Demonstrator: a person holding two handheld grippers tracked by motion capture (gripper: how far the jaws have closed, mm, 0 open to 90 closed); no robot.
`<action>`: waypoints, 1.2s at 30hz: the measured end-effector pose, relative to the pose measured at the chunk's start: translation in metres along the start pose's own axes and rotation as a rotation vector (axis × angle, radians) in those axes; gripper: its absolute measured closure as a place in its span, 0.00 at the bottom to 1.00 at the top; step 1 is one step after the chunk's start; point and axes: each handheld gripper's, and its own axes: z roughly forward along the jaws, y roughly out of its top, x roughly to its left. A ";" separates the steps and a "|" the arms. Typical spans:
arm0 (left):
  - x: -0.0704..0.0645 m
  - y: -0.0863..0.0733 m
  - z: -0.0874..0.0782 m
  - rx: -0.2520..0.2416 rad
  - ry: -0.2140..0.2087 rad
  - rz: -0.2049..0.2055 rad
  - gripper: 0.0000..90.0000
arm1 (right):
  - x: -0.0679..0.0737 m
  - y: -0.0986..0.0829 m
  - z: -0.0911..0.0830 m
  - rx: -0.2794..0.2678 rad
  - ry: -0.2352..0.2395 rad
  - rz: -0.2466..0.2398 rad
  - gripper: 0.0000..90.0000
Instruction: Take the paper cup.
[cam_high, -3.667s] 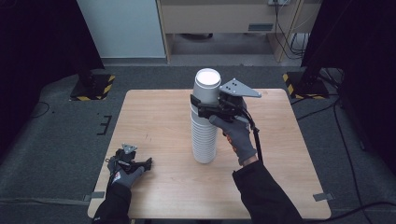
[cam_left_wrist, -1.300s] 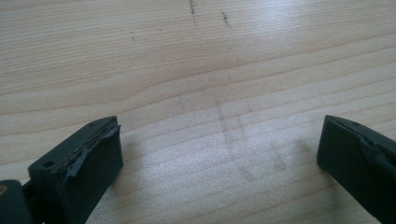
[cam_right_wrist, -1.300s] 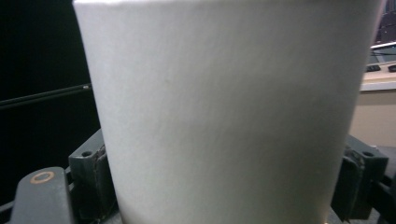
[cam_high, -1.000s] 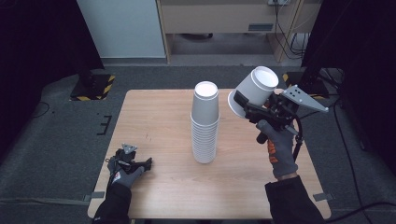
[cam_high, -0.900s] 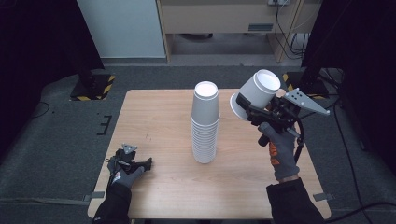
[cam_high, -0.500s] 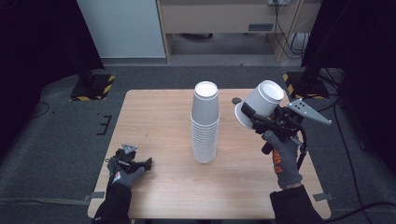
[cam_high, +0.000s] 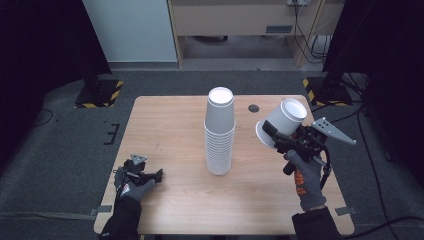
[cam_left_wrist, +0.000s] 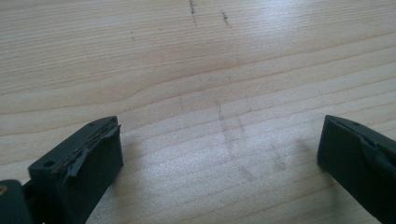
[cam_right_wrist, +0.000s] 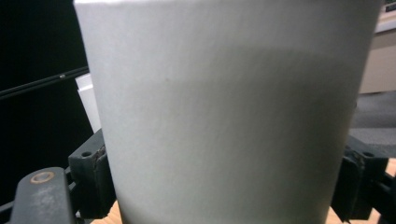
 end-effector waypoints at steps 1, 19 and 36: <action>0.000 0.000 0.000 0.000 0.000 0.000 0.00 | -0.002 -0.002 -0.001 0.003 -0.004 0.004 0.17; 0.001 -0.001 -0.005 -0.017 0.006 -0.013 0.11 | -0.027 -0.040 -0.017 0.031 -0.028 0.095 0.17; -0.011 0.009 -0.024 -0.119 -0.053 0.003 0.28 | -0.035 -0.055 -0.029 0.038 -0.028 0.154 0.17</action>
